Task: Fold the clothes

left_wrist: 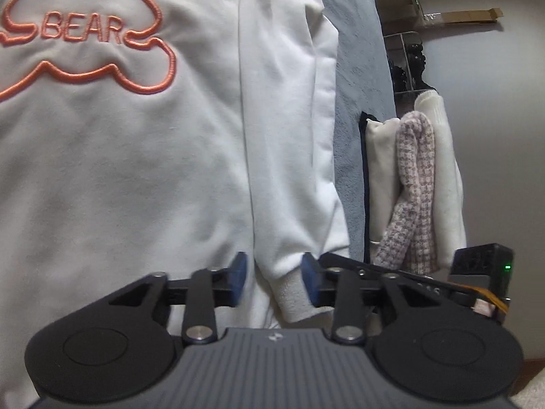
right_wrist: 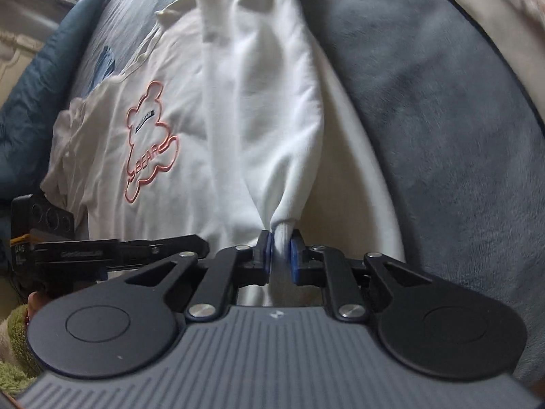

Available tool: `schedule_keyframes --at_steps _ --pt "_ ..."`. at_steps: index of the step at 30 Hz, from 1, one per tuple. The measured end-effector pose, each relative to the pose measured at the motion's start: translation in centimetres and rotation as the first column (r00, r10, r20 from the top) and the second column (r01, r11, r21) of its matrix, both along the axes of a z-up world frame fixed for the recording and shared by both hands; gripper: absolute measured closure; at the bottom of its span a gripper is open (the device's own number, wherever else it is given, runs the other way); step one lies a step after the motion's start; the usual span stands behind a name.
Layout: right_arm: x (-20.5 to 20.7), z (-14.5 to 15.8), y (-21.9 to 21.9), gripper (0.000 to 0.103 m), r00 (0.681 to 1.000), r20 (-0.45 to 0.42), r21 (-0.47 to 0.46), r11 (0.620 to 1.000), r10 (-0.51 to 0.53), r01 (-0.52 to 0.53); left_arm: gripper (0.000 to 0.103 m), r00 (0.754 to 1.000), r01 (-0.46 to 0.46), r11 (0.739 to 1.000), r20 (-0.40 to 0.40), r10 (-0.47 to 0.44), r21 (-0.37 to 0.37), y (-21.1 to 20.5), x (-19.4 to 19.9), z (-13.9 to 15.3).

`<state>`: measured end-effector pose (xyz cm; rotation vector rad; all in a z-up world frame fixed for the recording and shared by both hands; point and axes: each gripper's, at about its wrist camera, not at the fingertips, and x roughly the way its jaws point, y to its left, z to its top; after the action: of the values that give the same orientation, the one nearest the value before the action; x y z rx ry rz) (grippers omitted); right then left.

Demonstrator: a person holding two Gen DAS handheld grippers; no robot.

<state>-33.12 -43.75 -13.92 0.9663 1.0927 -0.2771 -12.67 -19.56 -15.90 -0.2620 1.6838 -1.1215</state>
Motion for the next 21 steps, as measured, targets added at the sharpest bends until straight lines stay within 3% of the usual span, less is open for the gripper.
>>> schedule_keyframes --at_steps 5,7,8,9,13,17,21 --pt "-1.3 -1.2 0.0 0.073 0.997 0.071 0.149 0.989 -0.016 0.005 0.058 0.999 0.032 0.998 0.036 -0.034 0.047 -1.6 -1.4 -1.1" --pt "-1.1 -1.5 0.4 0.079 0.998 0.055 0.135 0.991 0.003 -0.011 0.056 0.999 0.021 0.999 0.022 -0.022 0.044 -1.7 -1.6 -1.3" --pt "-1.4 -1.7 0.1 0.091 0.999 0.052 0.132 0.991 -0.015 0.008 0.055 1.000 0.021 0.999 0.017 -0.022 0.035 -1.8 -1.8 -1.2" --pt "-2.1 -2.1 -0.7 0.092 0.996 0.048 0.157 0.985 -0.076 0.068 0.053 1.000 0.027 0.999 0.016 -0.027 0.022 -1.8 -1.9 -1.1" --pt "-5.4 -4.8 -3.9 0.095 0.949 0.010 0.313 0.903 -0.314 0.296 0.051 0.997 0.069 0.998 0.038 -0.069 -0.007 -2.5 -3.0 -0.6" --pt "-6.4 -7.1 -4.4 0.095 0.923 -0.033 0.475 0.806 -0.384 0.352 0.051 0.994 0.101 0.994 0.052 -0.100 -0.028 -3.6 -4.3 -0.6" --pt "-6.8 -8.7 -4.7 0.096 0.911 -0.056 0.549 0.749 -0.409 0.370 0.053 0.993 0.094 0.995 0.077 -0.092 -0.021 -4.6 -5.2 -1.1"
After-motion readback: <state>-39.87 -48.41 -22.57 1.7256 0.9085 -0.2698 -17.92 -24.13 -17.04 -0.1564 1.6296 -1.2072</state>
